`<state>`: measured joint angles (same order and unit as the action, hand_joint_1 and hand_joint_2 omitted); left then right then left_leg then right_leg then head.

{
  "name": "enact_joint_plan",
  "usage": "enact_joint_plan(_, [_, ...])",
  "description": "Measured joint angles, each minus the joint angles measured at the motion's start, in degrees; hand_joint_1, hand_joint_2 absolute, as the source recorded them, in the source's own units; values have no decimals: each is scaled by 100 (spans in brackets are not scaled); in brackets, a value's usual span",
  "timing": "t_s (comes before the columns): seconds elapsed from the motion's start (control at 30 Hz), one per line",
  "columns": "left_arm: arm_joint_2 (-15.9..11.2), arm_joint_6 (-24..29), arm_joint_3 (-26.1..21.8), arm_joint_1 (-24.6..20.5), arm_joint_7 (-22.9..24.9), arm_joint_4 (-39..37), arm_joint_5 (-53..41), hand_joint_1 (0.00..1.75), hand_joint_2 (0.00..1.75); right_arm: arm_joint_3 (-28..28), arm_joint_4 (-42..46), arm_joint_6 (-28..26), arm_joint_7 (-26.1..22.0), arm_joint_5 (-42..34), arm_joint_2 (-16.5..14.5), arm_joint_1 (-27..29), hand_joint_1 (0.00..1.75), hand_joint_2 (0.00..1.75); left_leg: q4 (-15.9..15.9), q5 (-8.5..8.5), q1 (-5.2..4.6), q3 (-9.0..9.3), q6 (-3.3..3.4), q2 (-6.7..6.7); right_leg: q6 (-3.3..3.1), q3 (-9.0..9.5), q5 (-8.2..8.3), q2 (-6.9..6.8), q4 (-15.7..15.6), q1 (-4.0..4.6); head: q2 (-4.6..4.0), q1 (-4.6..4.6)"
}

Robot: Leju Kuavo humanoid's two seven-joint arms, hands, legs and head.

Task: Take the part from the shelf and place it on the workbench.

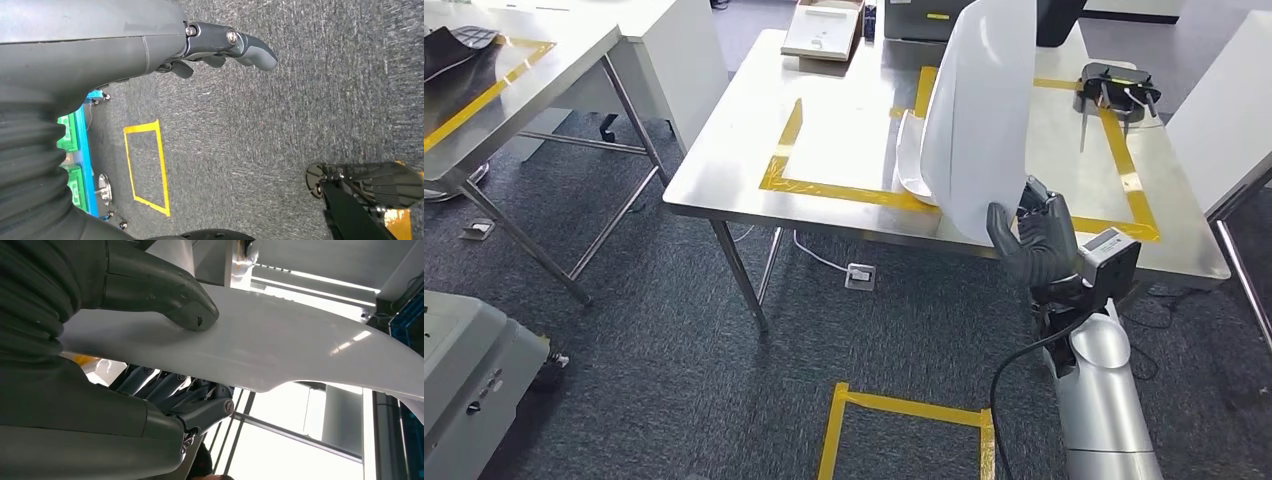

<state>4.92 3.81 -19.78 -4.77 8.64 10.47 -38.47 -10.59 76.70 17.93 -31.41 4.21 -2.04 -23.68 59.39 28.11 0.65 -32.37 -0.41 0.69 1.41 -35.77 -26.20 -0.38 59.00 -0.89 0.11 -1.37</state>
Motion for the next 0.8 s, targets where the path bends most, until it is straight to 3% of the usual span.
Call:
enact_joint_plan(0.13, [-4, 1, 1, 12, -7, 2, 0, 0, 175, -1, -44, -1, -21, -4, 14, -2, 175, 175, 184, 69, 11, -19, -154, -4, -205, 112, 33, 42, -27, -4, 0, -6])
enact_joint_plan(0.2, [0, -1, 1, 1, -14, 2, 0, 0, 175, -2, -61, -1, -32, -4, 14, -16, 175, 175, 725, 331, 18, -313, -187, -27, -275, 171, 0, 53, -37, -1, 0, -22])
enact_joint_plan(0.27, [3, -1, 0, 5, -16, 1, -1, 0, 175, -5, -89, -1, -35, -2, 14, -15, 175, 175, 1408, 573, 16, -749, -201, -38, -313, 206, -45, 71, -35, 22, 0, -33])
enact_joint_plan(0.3, [2, -1, 0, 16, -15, 1, -1, 0, 175, -9, -105, -1, -34, -1, 14, -11, 175, 175, 1556, 566, 14, -885, -196, -41, -320, 233, -71, 85, -33, 35, 0, -33])
enact_joint_plan(0.33, [1, -1, 0, 28, -15, 0, -2, 0, 175, -13, -120, -1, -35, 0, 14, -10, 175, 175, 1496, 444, 11, -919, -183, -43, -320, 272, -101, 101, -30, 44, 0, -34])
enact_joint_plan(0.4, [-3, -1, 0, 45, -17, -1, -2, 0, 175, -24, -142, -1, -36, 1, 14, -13, 175, 175, 810, -66, -7, -715, -132, -50, -308, 369, -174, 121, -26, 54, 0, -33])
enact_joint_plan(0.43, [-5, -3, 0, 48, -17, -3, -2, 0, 175, -28, -154, -1, -39, 0, 14, -20, 175, 175, 437, -234, -27, -592, -100, -58, -295, 405, -207, 126, -24, 59, 0, -31])
enact_joint_plan(0.5, [-10, -11, 1, 44, -22, -4, -3, 0, 175, -34, -184, -2, -40, 3, 14, -31, 175, 175, 12, -341, -66, -444, -33, -72, -244, 420, -258, 134, -23, 63, 0, -28])
enact_joint_plan(0.63, [-8, -22, 0, 55, -27, 0, -27, 0, 175, -47, -270, -50, -55, 42, 20, -78, 175, 175, -69, -344, -37, -340, 77, -72, -107, 402, -368, 126, 63, 69, 0, -20])
enact_joint_plan(0.7, [-8, -26, 0, 42, -31, 4, -38, 0, 175, -63, -350, -118, -67, 100, 32, -144, 175, 175, -105, -316, -12, -273, 138, -65, -45, 110, -583, 99, 599, 51, 0, -4])
enact_joint_plan(0.77, [-9, -33, 0, 31, -31, 5, -49, 0, 175, -83, -483, -212, -68, 190, 44, -201, 175, 175, -105, -257, -10, -218, 171, -63, 4, -385, -816, 85, 1385, 30, 0, 4])
enact_joint_plan(0.8, [-8, -40, 0, 33, -29, 5, -56, 0, 175, -91, -565, -270, -62, 246, 51, -225, 175, 175, -102, -223, -8, -183, 171, -65, 21, -574, -814, 80, 1619, 19, 0, 4])
